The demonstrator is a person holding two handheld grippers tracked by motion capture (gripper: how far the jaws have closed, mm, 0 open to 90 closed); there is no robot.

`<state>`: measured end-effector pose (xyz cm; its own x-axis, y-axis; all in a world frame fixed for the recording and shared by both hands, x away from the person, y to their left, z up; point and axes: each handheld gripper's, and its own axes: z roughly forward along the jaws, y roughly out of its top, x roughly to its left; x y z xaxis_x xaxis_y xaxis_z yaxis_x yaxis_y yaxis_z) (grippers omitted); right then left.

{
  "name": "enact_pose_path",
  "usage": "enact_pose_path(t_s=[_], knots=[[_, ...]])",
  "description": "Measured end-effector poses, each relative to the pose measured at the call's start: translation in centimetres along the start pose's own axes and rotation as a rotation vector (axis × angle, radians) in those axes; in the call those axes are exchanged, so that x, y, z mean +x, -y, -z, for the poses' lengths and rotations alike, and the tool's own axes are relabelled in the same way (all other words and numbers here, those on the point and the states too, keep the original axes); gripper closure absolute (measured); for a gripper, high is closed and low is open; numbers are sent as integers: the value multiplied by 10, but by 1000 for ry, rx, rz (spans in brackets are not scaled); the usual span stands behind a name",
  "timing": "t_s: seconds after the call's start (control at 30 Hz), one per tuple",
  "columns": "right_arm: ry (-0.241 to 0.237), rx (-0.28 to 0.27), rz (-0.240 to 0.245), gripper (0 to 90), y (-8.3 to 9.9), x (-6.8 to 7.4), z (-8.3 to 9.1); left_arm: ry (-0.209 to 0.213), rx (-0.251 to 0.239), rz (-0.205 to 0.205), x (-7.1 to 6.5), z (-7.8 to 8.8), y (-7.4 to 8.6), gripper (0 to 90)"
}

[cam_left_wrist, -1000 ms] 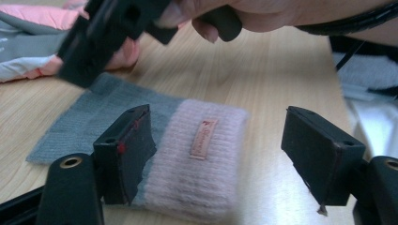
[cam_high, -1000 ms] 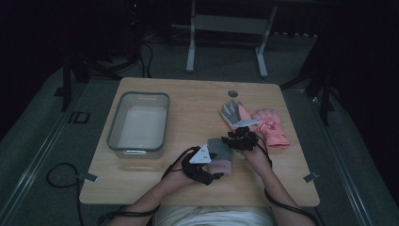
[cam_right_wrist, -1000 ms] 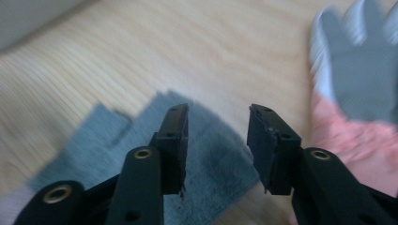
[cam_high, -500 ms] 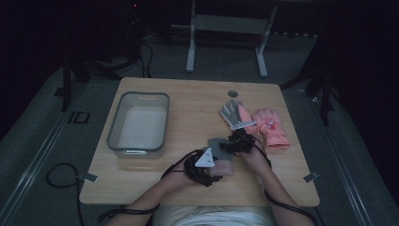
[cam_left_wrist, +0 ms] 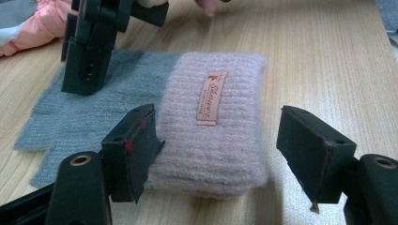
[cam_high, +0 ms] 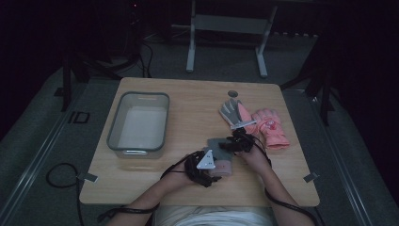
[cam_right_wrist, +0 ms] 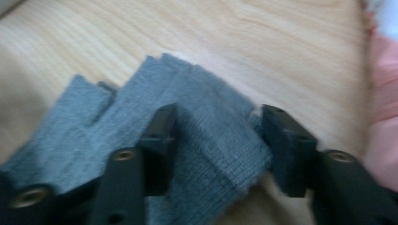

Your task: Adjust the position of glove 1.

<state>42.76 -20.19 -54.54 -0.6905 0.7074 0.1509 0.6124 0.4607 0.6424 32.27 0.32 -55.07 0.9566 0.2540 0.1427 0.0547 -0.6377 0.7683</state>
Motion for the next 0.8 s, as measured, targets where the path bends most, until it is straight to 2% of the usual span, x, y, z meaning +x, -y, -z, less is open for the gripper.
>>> enact_pose_path(t_s=[0.07,0.13,0.23,0.37,0.5,0.6,0.7,0.8], knots=[[-21,3,-7,637,1,3,0,-7,5,-17,-2,-1,1,287],[-22,-9,-10,698,2,7,0,-20,13,-41,-4,-2,1,288],[-1,-13,-14,715,3,11,1,-61,59,-121,-8,-4,-1,323],[-6,-12,-22,718,3,11,1,-112,93,-198,-13,-5,-3,404],[-5,-6,-25,723,2,11,1,-130,97,-226,-14,-4,-3,484],[-3,-4,-21,734,1,12,1,-119,86,-184,-10,1,-8,654],[-1,-5,-15,746,0,15,2,-96,105,-149,-6,4,-11,686],[-33,-20,-22,749,-1,16,7,-82,99,-118,-3,9,-13,697]])
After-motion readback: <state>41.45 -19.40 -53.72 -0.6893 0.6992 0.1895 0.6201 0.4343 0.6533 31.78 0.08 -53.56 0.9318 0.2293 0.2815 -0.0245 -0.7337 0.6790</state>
